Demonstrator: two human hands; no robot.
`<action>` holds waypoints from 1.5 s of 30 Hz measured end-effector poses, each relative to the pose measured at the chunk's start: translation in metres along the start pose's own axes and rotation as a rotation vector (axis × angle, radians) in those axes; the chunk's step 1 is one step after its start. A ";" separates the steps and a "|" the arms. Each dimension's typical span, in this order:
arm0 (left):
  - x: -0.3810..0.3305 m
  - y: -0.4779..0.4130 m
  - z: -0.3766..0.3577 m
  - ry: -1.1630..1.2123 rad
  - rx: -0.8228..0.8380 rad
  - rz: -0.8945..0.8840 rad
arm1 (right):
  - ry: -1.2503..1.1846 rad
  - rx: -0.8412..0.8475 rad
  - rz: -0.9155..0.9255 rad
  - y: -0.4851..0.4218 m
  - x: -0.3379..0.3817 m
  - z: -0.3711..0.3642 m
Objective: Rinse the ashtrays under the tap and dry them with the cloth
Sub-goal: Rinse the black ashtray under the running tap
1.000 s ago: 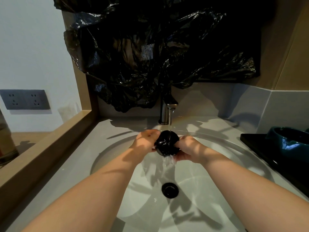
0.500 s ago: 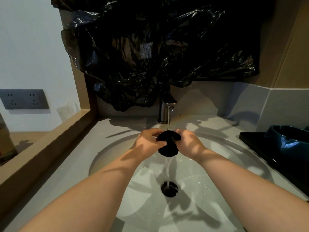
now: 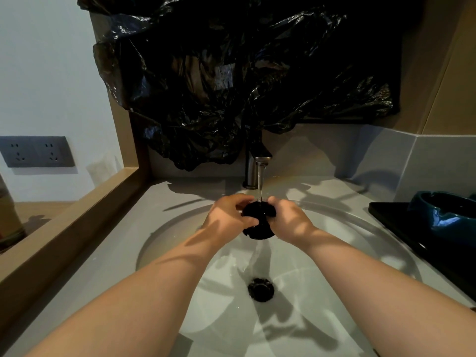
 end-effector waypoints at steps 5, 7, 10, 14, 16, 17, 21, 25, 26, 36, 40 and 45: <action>0.019 0.001 -0.001 0.245 0.021 0.199 | -0.674 0.037 -0.394 0.002 -0.027 -0.013; 0.026 0.005 -0.005 0.364 0.050 0.307 | -0.778 0.098 -0.447 0.005 -0.027 -0.019; 0.032 0.007 -0.008 0.434 0.070 0.384 | -0.751 0.138 -0.450 0.006 -0.024 -0.018; 0.030 0.007 -0.011 0.432 0.086 0.366 | -0.246 0.050 -0.346 -0.001 -0.027 -0.005; 0.030 0.006 -0.011 0.434 0.080 0.345 | -0.146 -0.006 -0.316 -0.003 -0.027 -0.004; 0.030 0.005 -0.010 0.432 0.076 0.342 | -0.136 -0.030 -0.304 -0.003 -0.026 -0.004; 0.029 0.004 -0.010 0.357 0.054 0.320 | -0.112 -0.054 -0.249 -0.002 -0.016 -0.004; 0.018 0.003 -0.014 0.122 0.080 0.228 | -0.071 -0.127 -0.235 -0.006 -0.016 0.002; 0.015 0.003 -0.015 0.079 0.087 0.210 | -0.068 -0.156 -0.268 -0.007 -0.021 0.005; 0.015 0.005 -0.015 0.112 0.103 0.219 | 0.023 0.152 -0.338 -0.003 -0.018 -0.016; 0.017 0.005 -0.011 0.149 0.080 0.247 | -0.069 0.084 -0.348 -0.006 -0.020 -0.009; 0.012 0.004 -0.016 0.135 0.096 0.222 | 0.046 -0.036 -0.341 0.000 -0.014 0.002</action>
Point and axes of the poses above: each hand's wrist, its own y-axis away from the middle knuckle, its own z-axis out of the back of the hand, x = y × z, the point moved 9 cm from there along -y, towards the middle knuckle, and after that the axes turned 7 degrees about -y, right-handed, at the moved point
